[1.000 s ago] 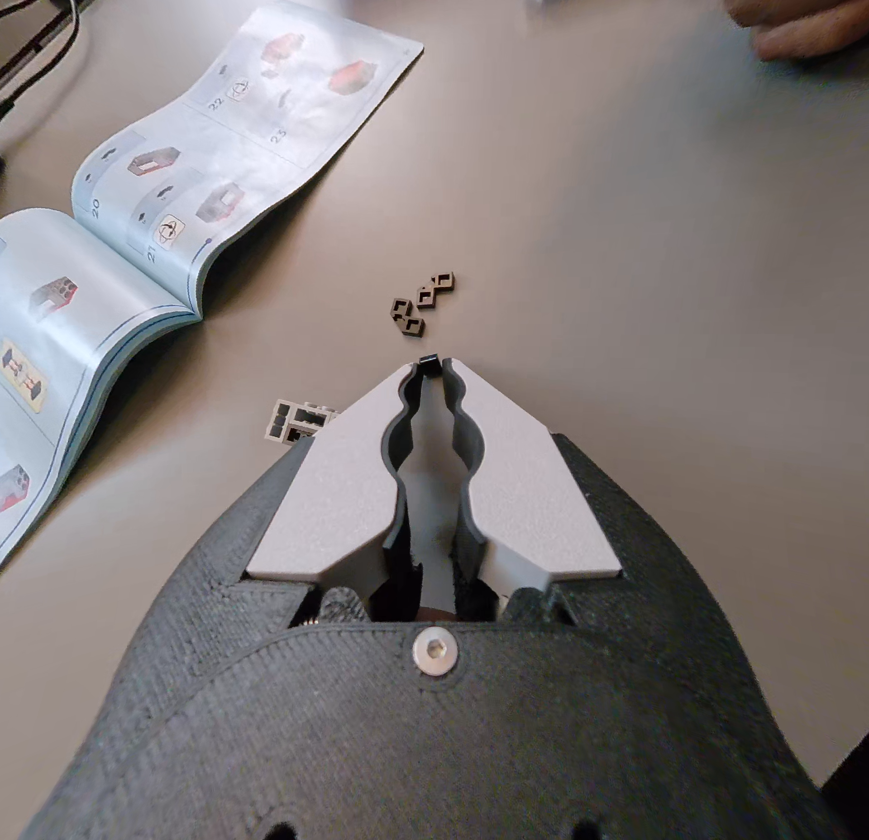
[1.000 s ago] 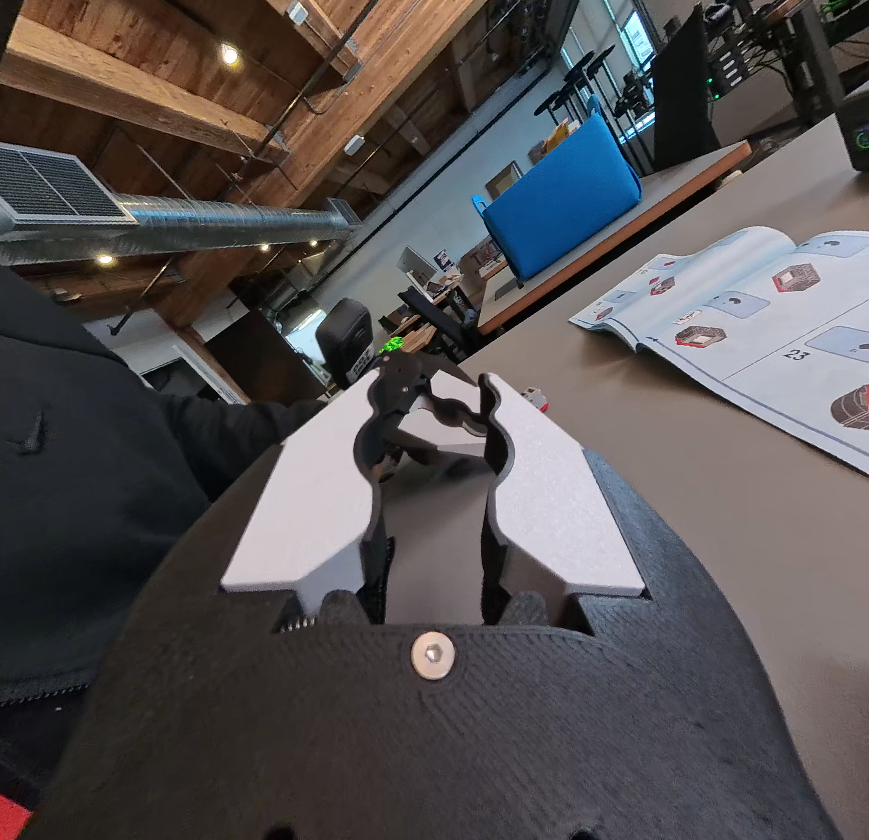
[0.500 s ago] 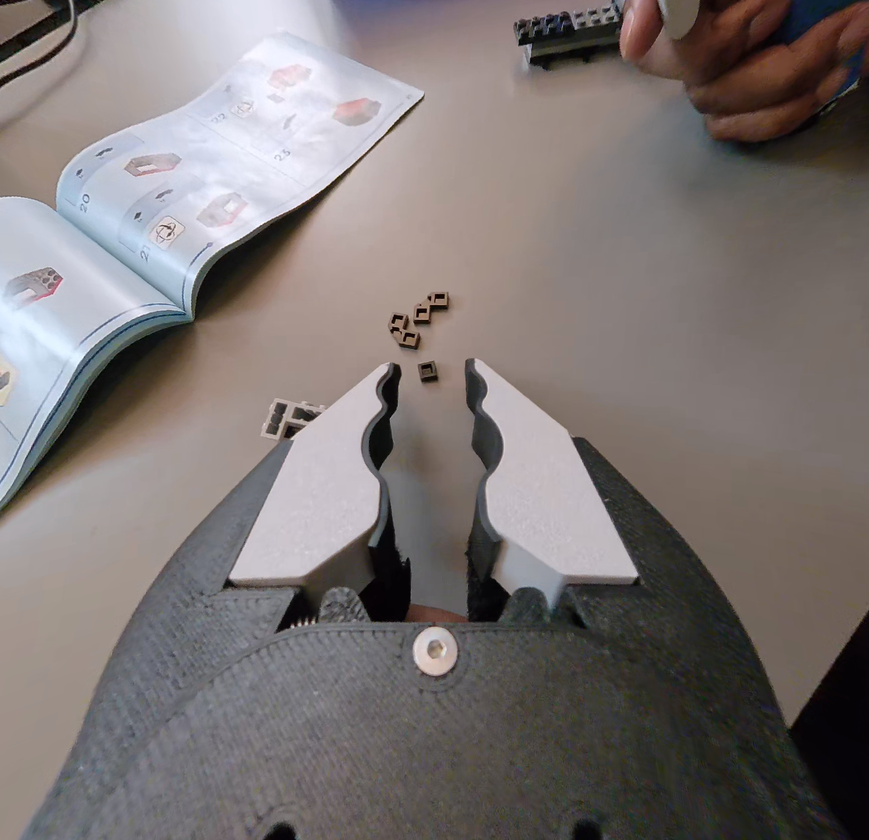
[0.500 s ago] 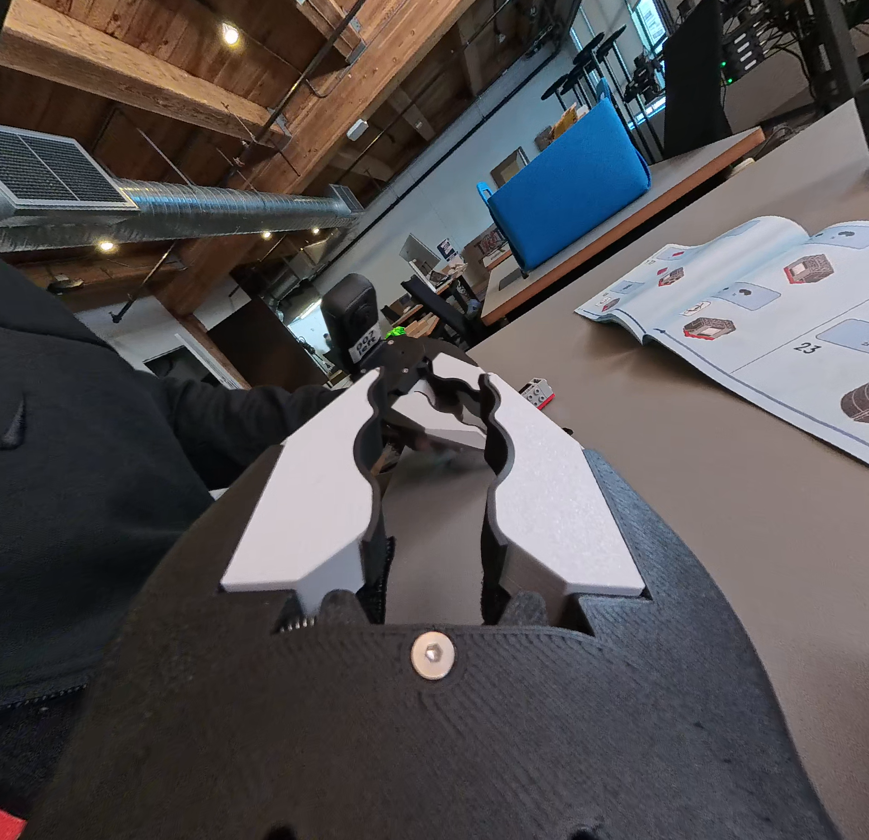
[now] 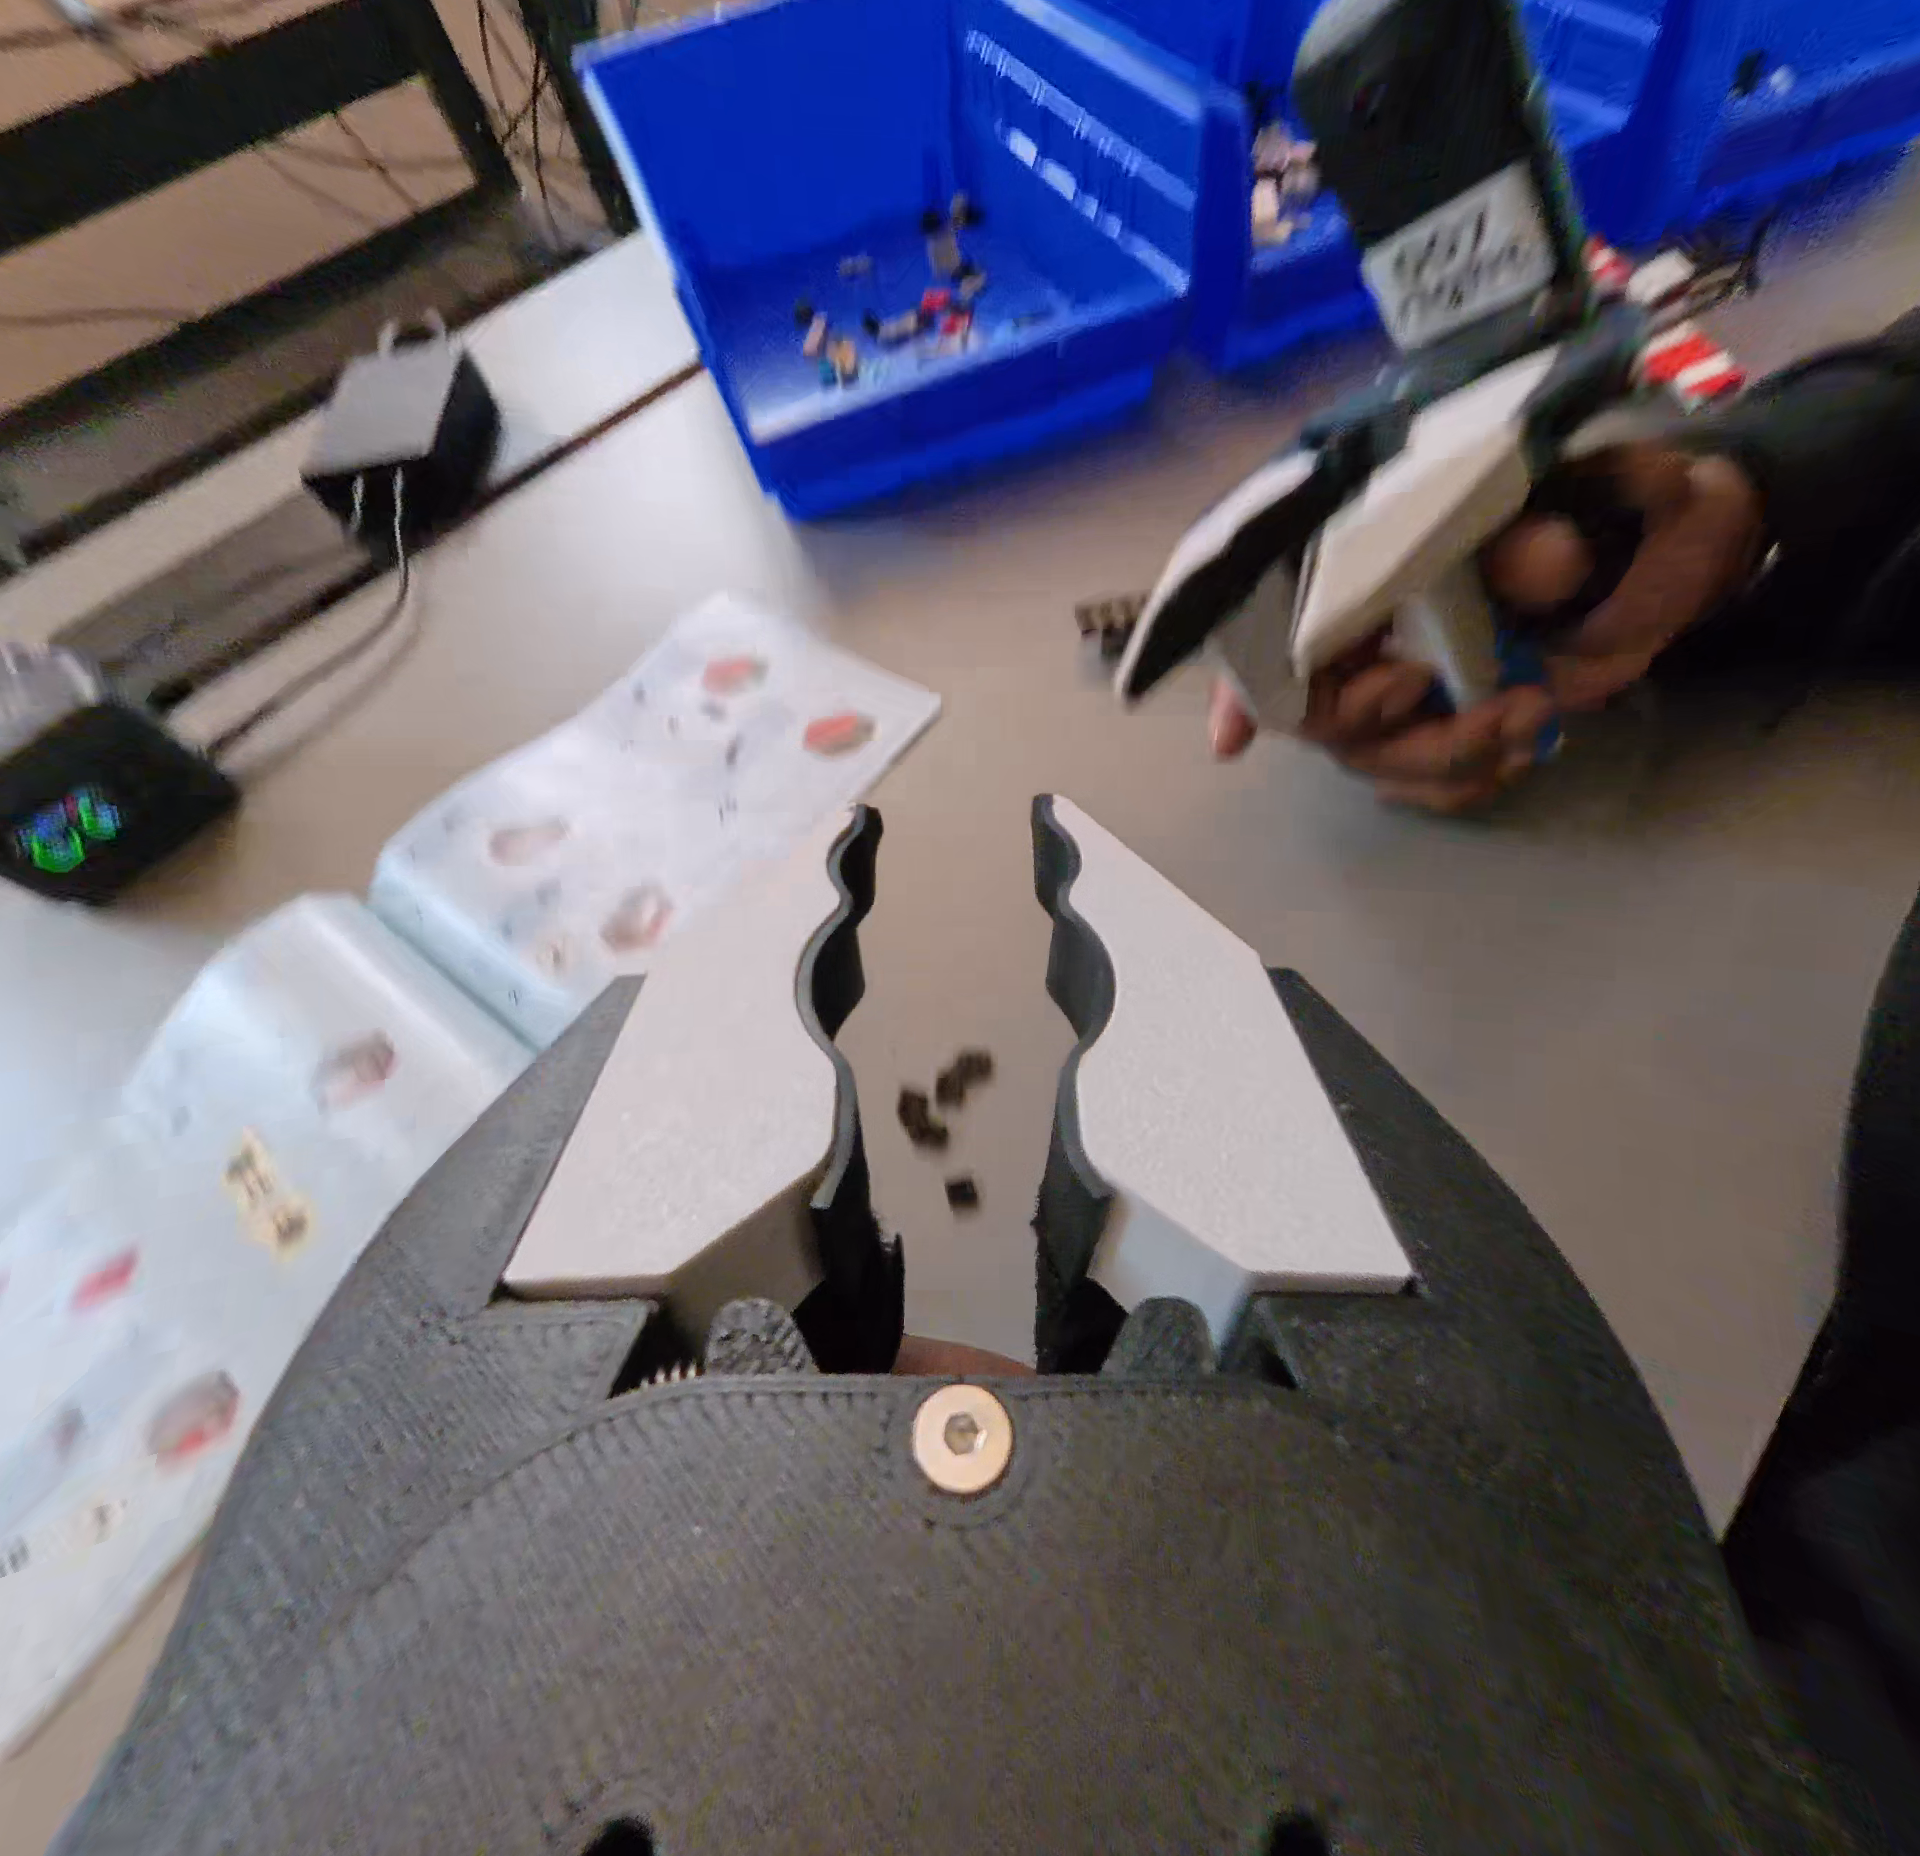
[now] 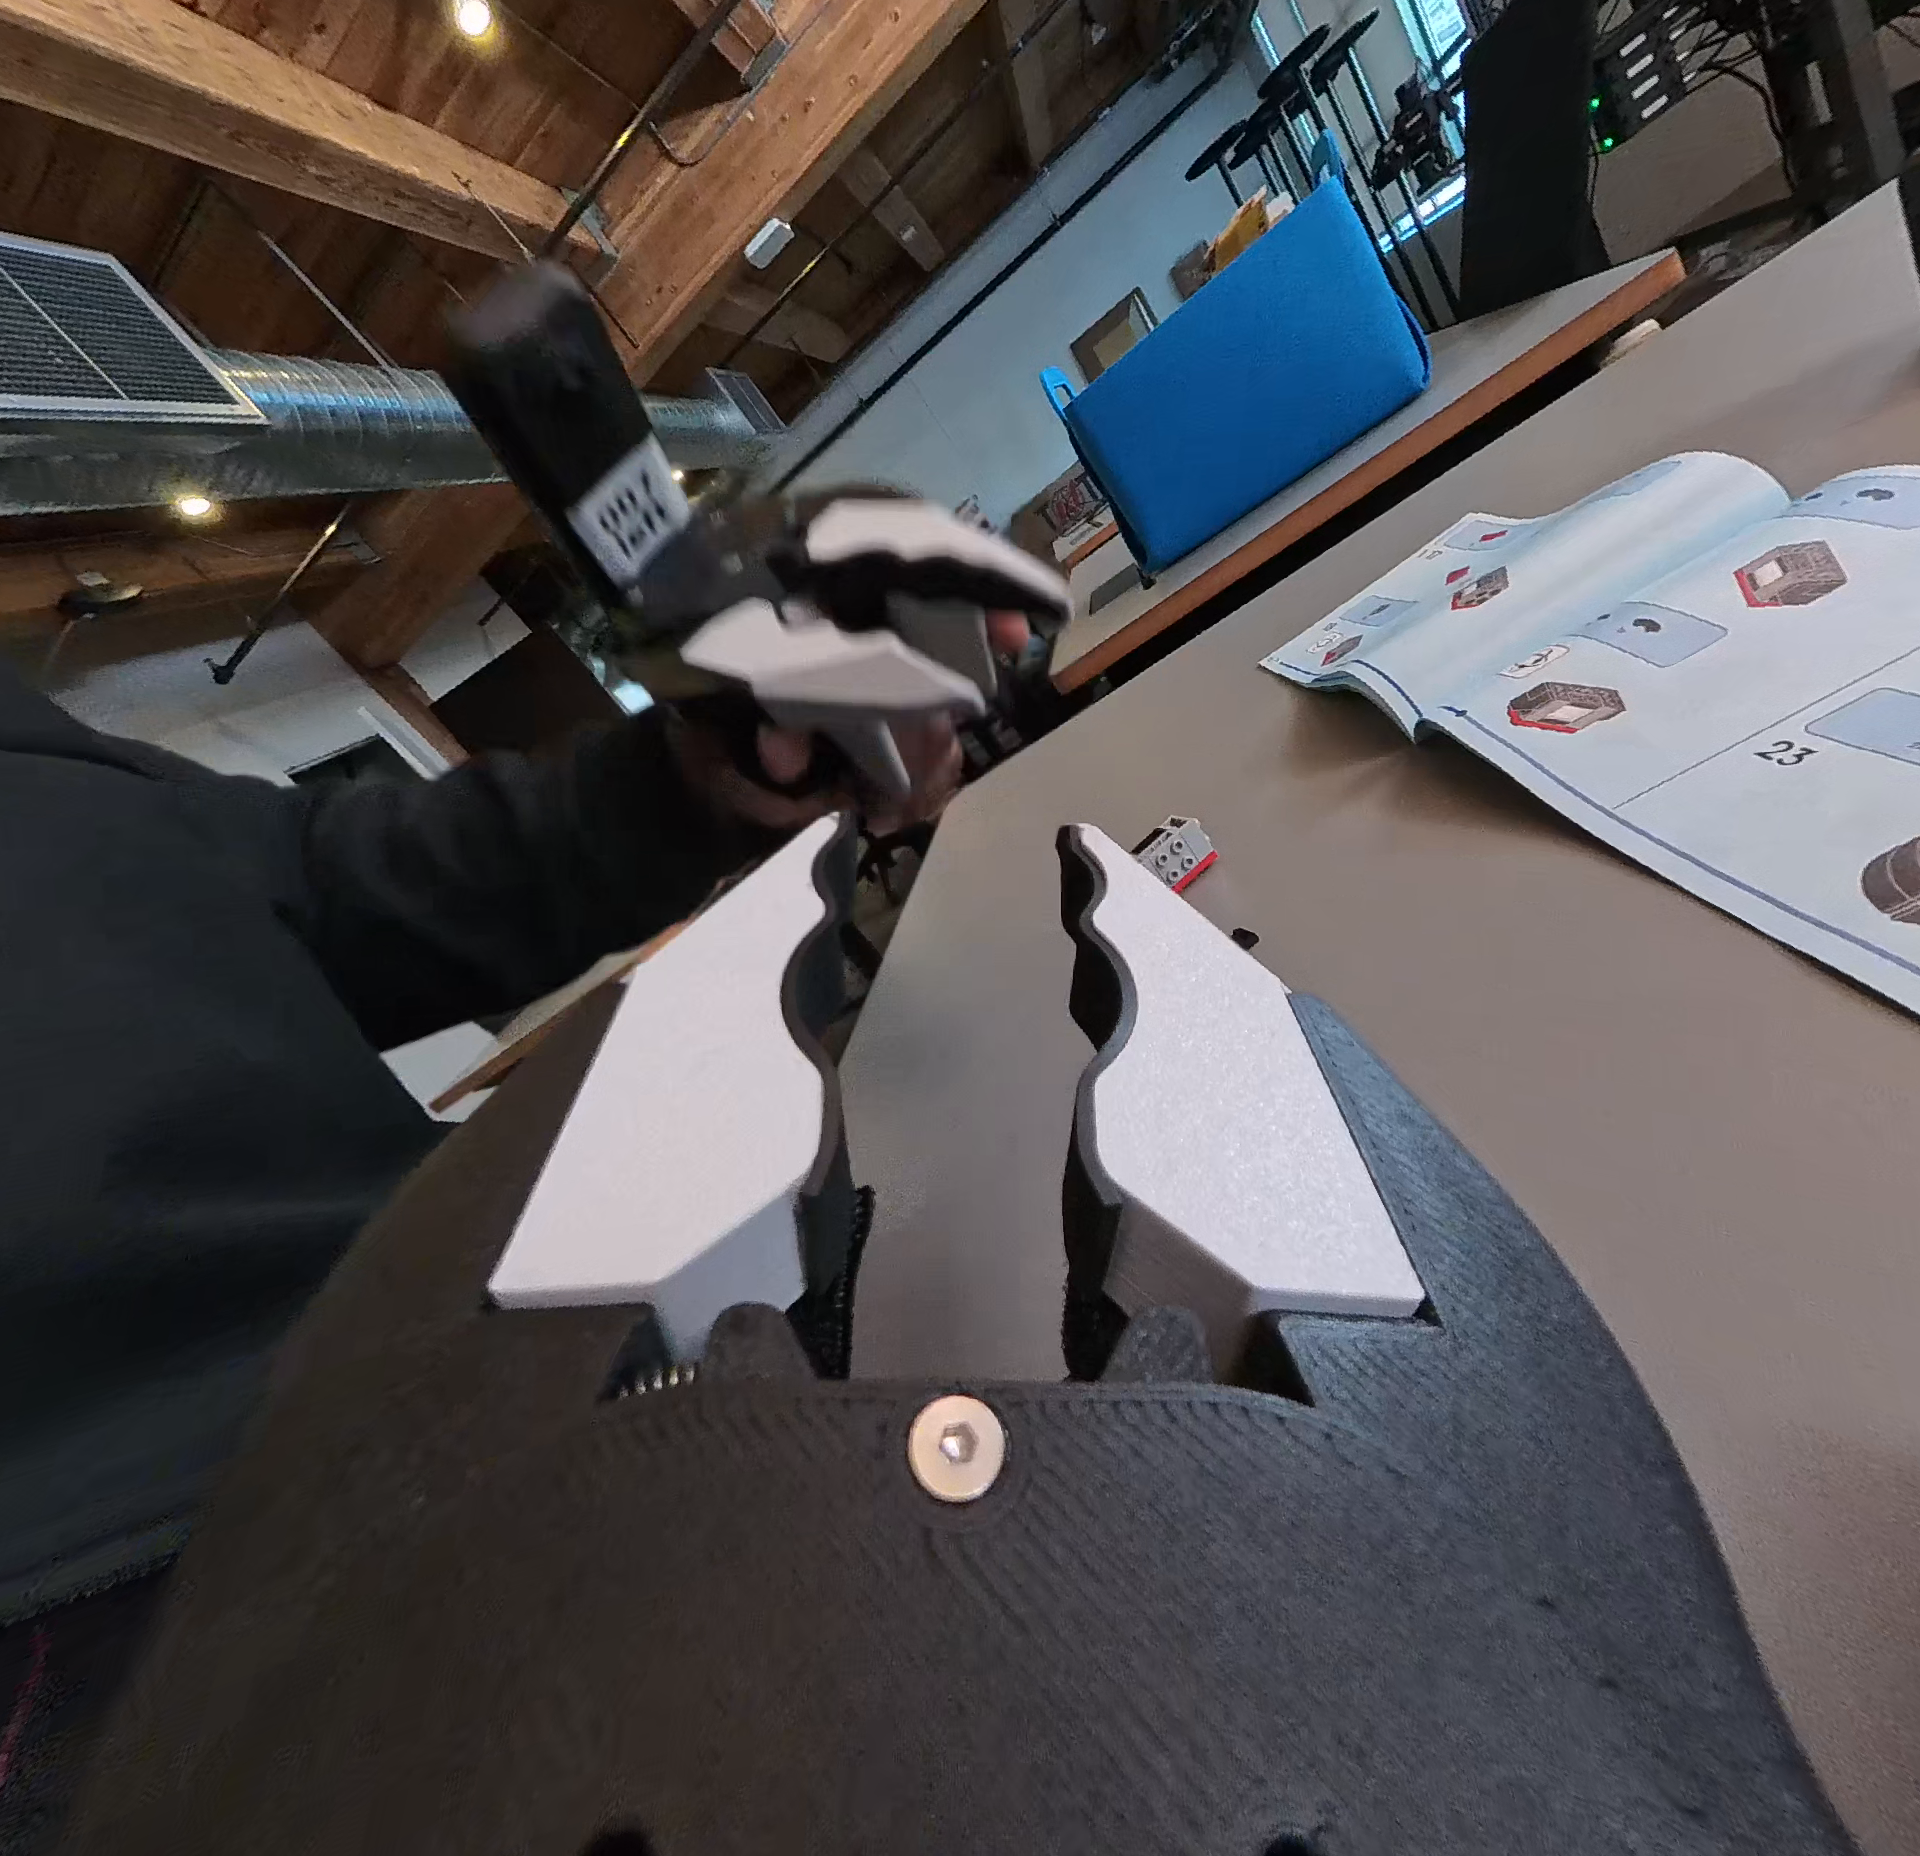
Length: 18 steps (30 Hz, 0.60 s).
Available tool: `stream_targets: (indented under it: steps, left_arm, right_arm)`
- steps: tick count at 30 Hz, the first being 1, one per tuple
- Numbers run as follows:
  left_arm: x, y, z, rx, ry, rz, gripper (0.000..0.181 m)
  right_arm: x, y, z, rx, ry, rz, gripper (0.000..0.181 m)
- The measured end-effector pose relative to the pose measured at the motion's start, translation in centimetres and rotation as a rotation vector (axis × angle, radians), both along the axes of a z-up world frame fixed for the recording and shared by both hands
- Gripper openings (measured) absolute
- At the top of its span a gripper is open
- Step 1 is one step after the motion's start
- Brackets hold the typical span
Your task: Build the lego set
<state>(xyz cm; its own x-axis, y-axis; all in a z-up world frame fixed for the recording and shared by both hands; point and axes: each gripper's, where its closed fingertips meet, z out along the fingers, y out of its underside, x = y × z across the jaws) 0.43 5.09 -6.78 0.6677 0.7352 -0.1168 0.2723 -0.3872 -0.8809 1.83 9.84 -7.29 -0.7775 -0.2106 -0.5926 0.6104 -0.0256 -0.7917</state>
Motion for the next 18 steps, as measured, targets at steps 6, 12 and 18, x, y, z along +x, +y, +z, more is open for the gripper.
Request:
stream_targets:
  steps: [6, 12, 18]
  left_arm:
    - [-6.5, 9.8, 7.0, 0.021, -0.005, -0.250, 0.031]
    - [-11.7, 27.3, 8.1, -0.183, -0.184, -0.585, 0.031]
    - [-15.4, 41.4, 0.3, -0.495, -0.266, -0.745, 0.030]
  right_arm:
    - [0.4, -0.9, -1.0, 0.075, 0.005, 0.024, 0.038]
    - [0.4, -1.0, -1.1, 0.082, -0.001, 0.033, 0.038]
    - [0.5, -0.9, -1.1, 0.076, 0.005, 0.033, 0.038]
